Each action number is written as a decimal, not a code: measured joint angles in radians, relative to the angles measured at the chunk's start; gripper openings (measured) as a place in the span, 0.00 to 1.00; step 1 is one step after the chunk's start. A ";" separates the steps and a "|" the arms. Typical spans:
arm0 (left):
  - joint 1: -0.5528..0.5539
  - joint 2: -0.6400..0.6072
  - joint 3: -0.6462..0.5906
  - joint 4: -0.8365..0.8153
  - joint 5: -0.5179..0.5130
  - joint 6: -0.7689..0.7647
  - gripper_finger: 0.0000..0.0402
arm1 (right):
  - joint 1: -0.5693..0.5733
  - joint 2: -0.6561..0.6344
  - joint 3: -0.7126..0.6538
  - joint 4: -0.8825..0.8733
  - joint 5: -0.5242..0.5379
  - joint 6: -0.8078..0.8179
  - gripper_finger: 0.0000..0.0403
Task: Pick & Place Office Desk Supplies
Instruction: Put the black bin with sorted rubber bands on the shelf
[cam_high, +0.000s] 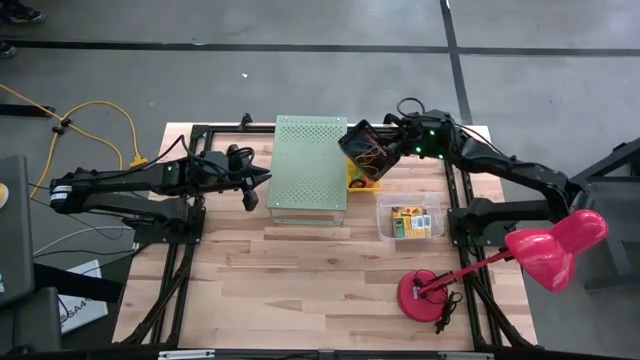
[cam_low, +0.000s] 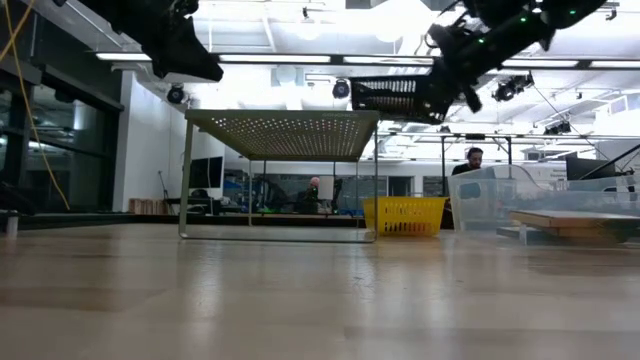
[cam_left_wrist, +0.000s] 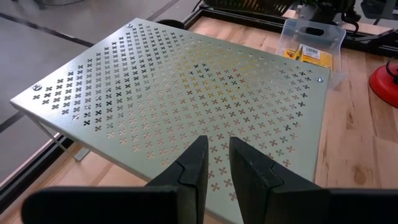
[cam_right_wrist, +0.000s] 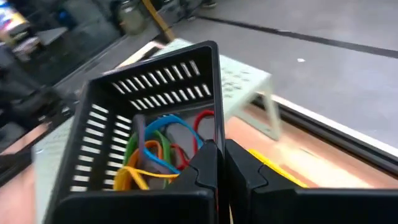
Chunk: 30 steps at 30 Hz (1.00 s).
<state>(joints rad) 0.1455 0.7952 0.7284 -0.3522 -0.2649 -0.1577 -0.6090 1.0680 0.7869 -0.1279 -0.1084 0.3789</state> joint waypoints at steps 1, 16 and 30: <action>0.000 0.000 0.000 0.000 0.000 0.000 0.15 | 0.000 0.022 0.015 0.005 -0.022 -0.009 0.01; 0.000 0.000 0.000 0.000 0.000 0.000 0.15 | 0.000 0.344 0.313 0.005 -0.318 -0.148 0.01; 0.000 0.000 0.000 0.001 0.000 0.001 0.15 | -0.020 0.502 0.464 0.011 -0.289 -0.267 0.01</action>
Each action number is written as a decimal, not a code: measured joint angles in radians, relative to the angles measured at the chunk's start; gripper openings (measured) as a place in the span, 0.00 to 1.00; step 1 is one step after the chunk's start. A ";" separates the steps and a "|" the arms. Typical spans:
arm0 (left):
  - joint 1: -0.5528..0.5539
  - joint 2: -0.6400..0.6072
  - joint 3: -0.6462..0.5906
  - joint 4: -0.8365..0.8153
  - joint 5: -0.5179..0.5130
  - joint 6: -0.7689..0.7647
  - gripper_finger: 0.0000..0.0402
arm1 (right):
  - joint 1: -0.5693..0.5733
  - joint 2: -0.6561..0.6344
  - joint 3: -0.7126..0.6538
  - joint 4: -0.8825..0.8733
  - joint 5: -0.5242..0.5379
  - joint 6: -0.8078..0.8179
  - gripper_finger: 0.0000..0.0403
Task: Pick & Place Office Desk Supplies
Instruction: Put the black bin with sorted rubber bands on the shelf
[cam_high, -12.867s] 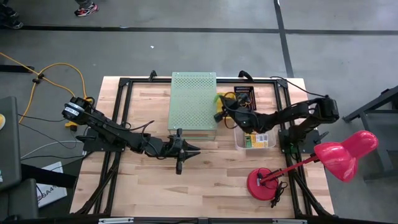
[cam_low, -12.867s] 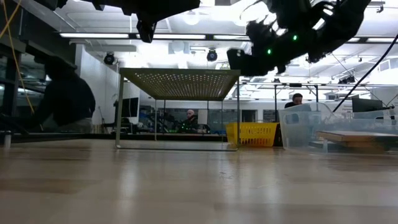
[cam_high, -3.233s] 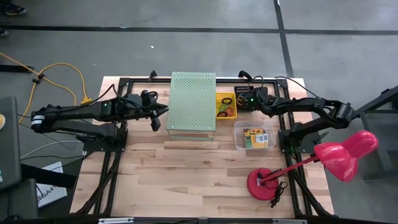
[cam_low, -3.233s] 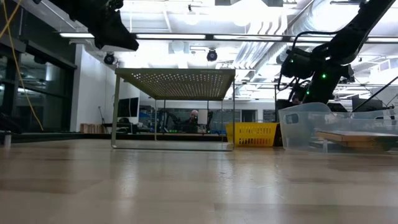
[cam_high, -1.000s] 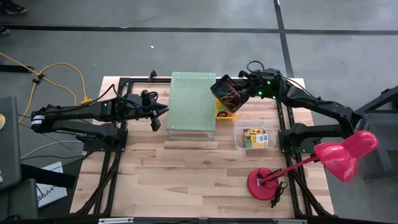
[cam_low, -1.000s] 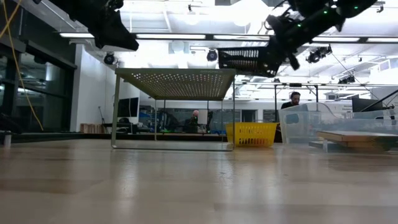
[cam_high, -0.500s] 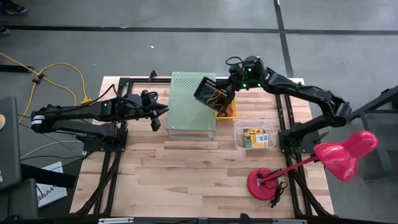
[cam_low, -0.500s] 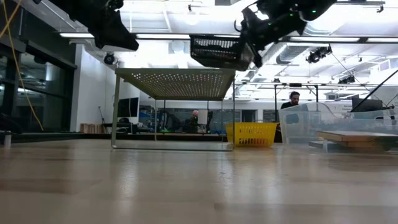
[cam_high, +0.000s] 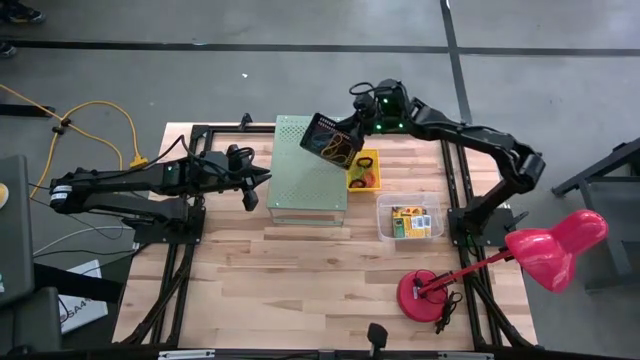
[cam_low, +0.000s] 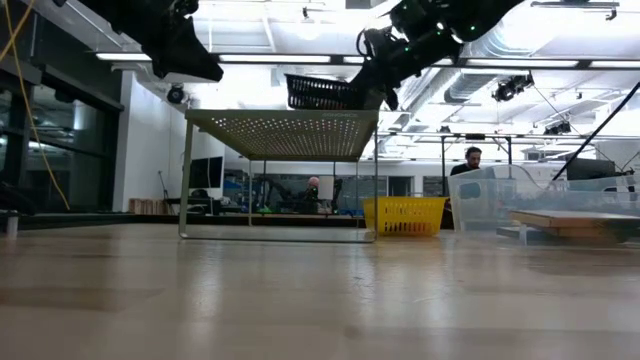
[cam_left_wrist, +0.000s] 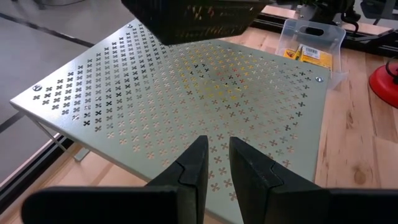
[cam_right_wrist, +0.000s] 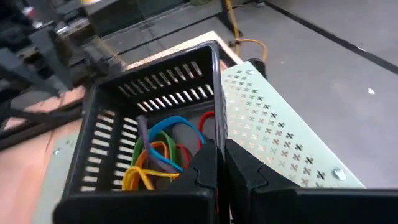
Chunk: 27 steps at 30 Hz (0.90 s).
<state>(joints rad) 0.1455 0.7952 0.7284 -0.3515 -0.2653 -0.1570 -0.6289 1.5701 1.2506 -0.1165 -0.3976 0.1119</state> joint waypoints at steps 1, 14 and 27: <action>0.000 0.000 0.000 0.000 0.000 0.000 0.15 | -0.003 0.008 0.004 0.002 -0.023 -0.023 0.01; 0.000 0.000 0.000 0.000 0.000 0.000 0.15 | -0.069 0.023 0.010 0.115 -0.085 -0.019 0.01; 0.000 0.000 0.000 0.000 -0.001 0.000 0.15 | -0.023 0.023 0.010 0.129 0.163 0.174 0.01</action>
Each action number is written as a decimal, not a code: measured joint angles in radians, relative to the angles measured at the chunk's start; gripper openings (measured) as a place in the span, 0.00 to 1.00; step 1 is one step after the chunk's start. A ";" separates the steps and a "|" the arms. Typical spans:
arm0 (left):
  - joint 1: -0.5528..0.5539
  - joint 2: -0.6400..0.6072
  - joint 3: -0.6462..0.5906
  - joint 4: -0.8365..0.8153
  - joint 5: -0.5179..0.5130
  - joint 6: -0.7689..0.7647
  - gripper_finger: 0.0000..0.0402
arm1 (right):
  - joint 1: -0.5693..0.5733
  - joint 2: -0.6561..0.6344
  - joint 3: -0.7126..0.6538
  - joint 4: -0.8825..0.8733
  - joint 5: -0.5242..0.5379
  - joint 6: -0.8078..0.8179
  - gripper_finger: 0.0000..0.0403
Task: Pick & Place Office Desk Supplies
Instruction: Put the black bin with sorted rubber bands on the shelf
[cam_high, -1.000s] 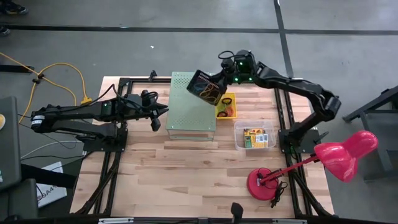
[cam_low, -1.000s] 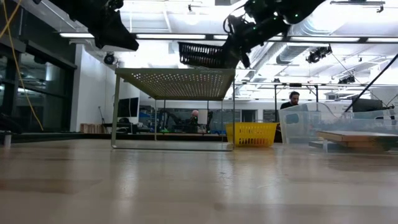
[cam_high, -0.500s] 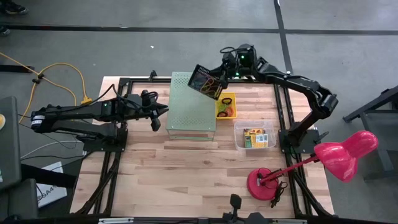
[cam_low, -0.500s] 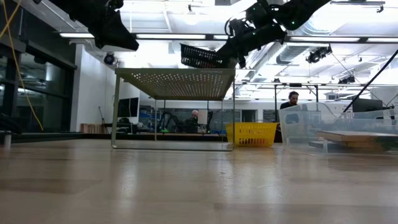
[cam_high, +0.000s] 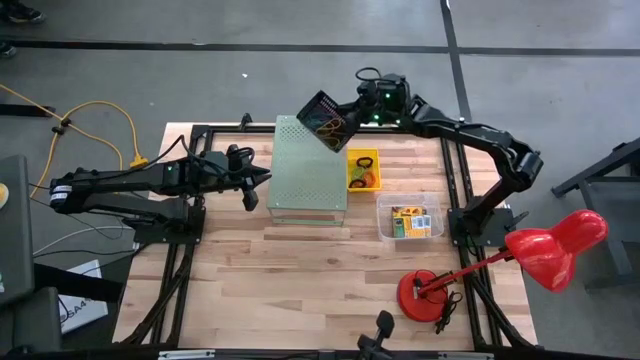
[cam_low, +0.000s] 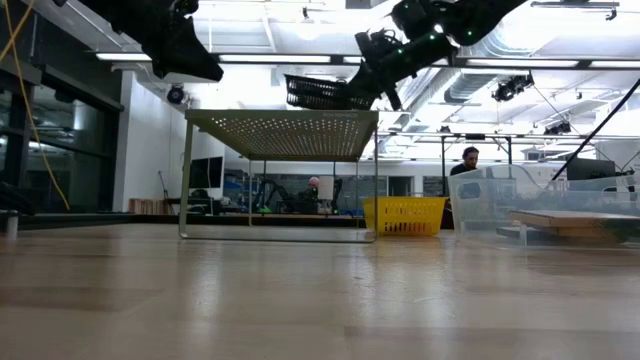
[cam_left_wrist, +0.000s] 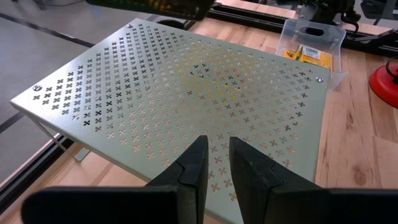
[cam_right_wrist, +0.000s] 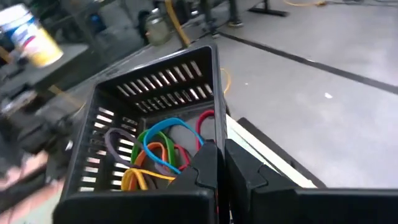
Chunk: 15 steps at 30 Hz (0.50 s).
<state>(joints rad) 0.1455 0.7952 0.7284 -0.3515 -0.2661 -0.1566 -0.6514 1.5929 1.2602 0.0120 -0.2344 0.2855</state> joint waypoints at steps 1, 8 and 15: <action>0.000 0.000 0.000 0.000 0.000 0.000 0.15 | 0.006 0.000 0.000 0.000 0.026 0.024 0.01; 0.000 0.000 0.000 0.000 0.000 0.000 0.15 | 0.053 0.000 0.000 -0.004 0.222 0.197 0.01; 0.000 0.027 0.000 -0.003 0.000 -0.037 0.15 | 0.130 0.000 0.000 -0.055 0.489 0.369 0.01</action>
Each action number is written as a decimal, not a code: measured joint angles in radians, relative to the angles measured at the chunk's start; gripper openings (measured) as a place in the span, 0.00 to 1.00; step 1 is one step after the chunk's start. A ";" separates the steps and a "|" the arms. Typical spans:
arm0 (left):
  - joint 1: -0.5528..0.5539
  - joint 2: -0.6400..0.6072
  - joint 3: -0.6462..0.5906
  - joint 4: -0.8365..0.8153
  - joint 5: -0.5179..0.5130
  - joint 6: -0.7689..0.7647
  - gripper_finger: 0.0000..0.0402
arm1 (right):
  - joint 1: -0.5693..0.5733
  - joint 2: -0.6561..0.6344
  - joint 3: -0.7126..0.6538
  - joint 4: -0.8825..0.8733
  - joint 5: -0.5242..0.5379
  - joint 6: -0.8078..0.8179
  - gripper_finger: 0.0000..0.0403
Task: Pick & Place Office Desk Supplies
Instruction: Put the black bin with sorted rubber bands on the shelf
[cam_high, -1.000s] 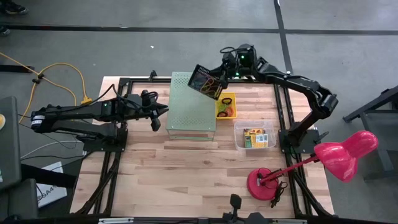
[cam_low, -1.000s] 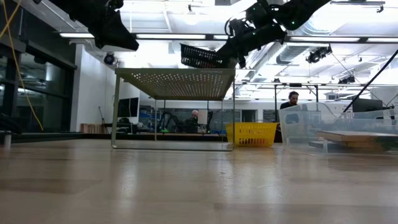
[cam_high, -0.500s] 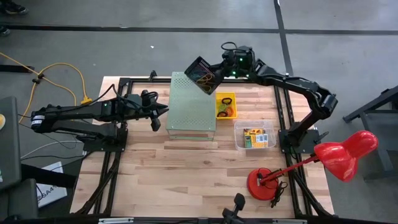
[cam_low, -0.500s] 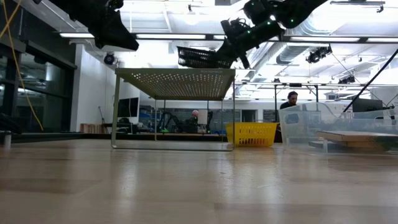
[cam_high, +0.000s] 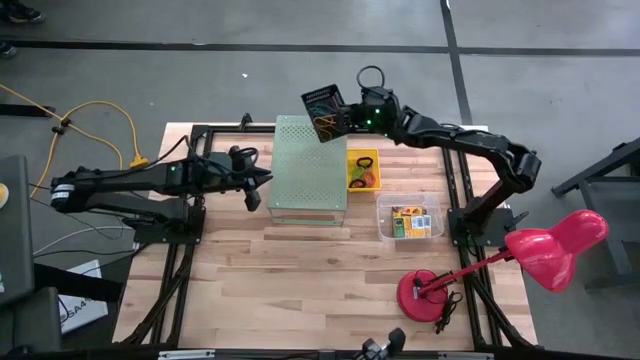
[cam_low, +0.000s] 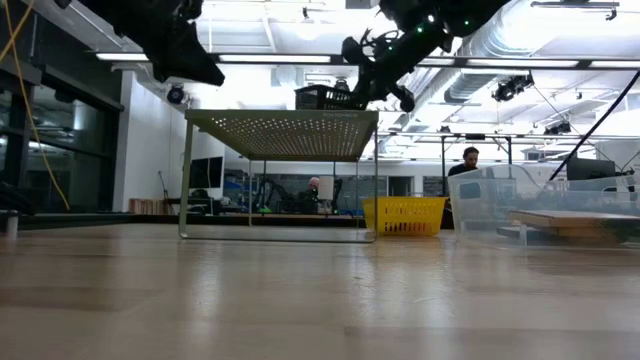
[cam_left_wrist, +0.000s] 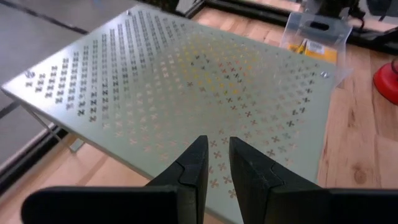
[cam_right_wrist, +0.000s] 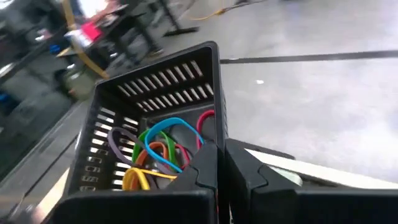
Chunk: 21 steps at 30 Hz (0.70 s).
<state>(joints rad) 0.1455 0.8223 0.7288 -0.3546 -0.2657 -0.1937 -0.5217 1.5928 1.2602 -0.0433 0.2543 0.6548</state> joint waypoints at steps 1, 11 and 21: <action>0.000 0.009 0.000 -0.004 0.000 -0.006 0.15 | 0.008 0.000 0.000 -0.012 0.032 0.022 0.01; 0.000 0.078 0.000 0.013 0.000 -0.009 0.15 | 0.052 0.043 0.000 -0.033 0.130 0.248 0.01; 0.000 0.078 0.000 0.021 0.002 -0.009 0.15 | 0.108 0.051 -0.001 -0.141 0.201 0.350 0.01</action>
<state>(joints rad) 0.1455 0.9001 0.7288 -0.3340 -0.2637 -0.2028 -0.4138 1.6440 1.2594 -0.1838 0.4556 1.0045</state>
